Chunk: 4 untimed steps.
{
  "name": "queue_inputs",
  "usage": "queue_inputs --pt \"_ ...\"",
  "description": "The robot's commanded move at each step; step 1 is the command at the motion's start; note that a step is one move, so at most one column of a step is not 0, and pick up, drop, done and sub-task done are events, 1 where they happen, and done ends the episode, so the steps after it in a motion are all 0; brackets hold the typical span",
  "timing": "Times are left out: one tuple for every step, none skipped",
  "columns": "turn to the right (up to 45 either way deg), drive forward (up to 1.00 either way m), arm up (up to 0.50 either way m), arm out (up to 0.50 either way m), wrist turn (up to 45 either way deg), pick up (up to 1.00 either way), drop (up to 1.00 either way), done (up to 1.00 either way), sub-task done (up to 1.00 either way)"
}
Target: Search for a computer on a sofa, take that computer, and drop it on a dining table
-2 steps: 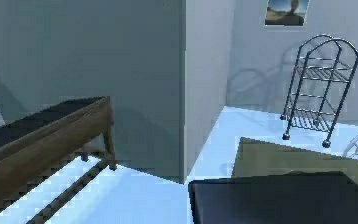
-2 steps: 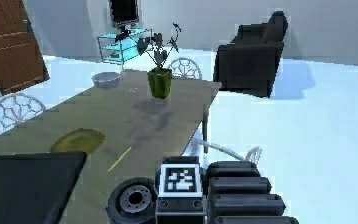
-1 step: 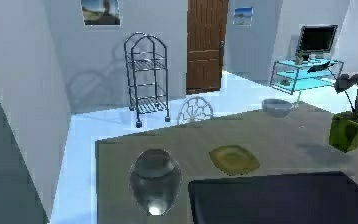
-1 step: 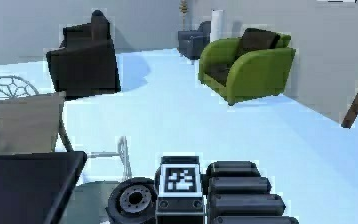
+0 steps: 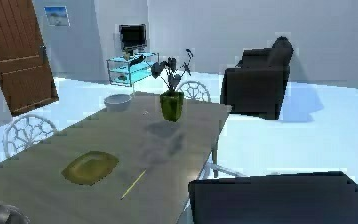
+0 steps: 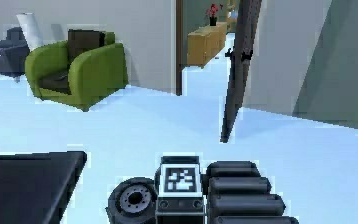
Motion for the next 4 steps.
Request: queue_inputs --pt "42.0 0.0 0.0 0.0 0.0 0.0 0.0 0.0 0.0" --pt "-45.0 0.0 0.0 0.0 0.0 0.0 0.0 0.0 0.0" --pt "-45.0 0.0 0.0 0.0 0.0 0.0 0.0 0.0 0.0" --pt "-45.0 0.0 0.0 0.0 0.0 0.0 0.0 0.0 0.0"
